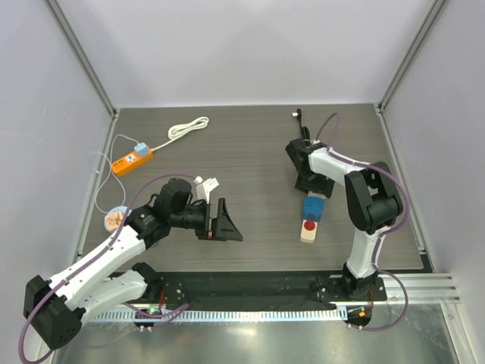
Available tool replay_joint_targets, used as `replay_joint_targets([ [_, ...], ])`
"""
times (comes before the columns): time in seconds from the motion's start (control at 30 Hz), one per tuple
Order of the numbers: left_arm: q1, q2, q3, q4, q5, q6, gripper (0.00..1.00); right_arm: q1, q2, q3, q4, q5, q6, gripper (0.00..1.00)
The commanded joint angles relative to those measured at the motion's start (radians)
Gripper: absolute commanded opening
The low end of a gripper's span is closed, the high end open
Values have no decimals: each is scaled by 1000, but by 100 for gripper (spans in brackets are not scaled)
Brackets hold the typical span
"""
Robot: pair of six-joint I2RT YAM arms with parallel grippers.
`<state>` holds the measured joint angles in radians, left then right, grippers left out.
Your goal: Pull the plug off the socket
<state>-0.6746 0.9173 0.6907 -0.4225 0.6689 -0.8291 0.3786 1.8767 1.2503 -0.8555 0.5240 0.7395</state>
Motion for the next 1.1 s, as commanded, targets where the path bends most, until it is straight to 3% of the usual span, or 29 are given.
replay_joint_targets([
  [0.0, -3, -47, 26, -33, -12, 1, 100, 118, 96, 96, 246, -236, 218, 58],
  [0.07, -2, -57, 26, -44, -18, 1, 100, 160, 116, 135, 237, -242, 233, 61],
  [0.13, -3, -67, 24, -62, -25, 5, 100, 180, 140, 178, 231, -252, 232, 81],
  [0.17, -2, -70, 26, -74, -46, 8, 100, 192, 150, 190, 224, -251, 218, 99],
  [0.33, -3, -74, 68, -194, -110, 51, 100, 249, 119, 258, 132, -138, 140, 100],
  [0.6, -3, -84, 122, -243, -189, 39, 100, 255, -46, 310, 89, -194, 44, 100],
  [0.9, -3, -58, 213, -281, -264, 13, 100, 255, -192, 256, 61, -190, -48, 100],
  [1.07, -78, -23, 297, -309, -386, -25, 100, 252, -287, 216, 58, -147, -66, 100],
])
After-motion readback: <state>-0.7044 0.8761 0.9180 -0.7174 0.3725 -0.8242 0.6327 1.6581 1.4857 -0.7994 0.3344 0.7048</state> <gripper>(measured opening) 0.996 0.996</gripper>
